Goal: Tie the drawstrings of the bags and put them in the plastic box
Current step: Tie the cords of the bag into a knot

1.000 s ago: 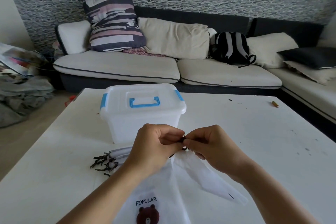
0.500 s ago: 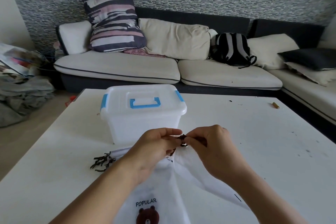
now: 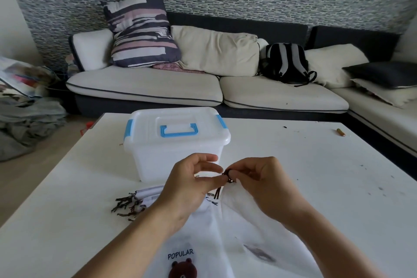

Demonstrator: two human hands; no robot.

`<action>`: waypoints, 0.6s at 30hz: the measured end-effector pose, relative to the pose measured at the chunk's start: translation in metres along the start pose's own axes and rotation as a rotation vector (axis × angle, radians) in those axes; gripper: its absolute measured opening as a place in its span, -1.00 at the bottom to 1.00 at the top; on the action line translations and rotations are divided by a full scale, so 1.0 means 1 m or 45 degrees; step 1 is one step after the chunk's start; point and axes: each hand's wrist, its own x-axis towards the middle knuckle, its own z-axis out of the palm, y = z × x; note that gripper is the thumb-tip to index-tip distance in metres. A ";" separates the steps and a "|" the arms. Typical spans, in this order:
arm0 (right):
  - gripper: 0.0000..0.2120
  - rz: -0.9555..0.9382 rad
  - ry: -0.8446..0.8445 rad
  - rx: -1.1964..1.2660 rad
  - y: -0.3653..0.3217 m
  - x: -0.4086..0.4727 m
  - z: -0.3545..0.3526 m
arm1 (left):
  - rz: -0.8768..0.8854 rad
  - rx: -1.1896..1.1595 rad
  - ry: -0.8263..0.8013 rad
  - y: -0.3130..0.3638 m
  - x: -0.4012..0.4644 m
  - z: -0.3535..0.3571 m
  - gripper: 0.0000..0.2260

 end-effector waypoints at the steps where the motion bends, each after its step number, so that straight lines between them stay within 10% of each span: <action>1: -0.79 0.014 -0.004 -0.009 -0.001 -0.001 0.000 | -0.004 -0.006 0.018 0.000 0.001 0.000 -0.64; 18: -0.77 0.367 -0.208 0.475 0.003 0.001 -0.002 | 0.016 -0.047 0.033 0.011 -0.005 0.001 -0.65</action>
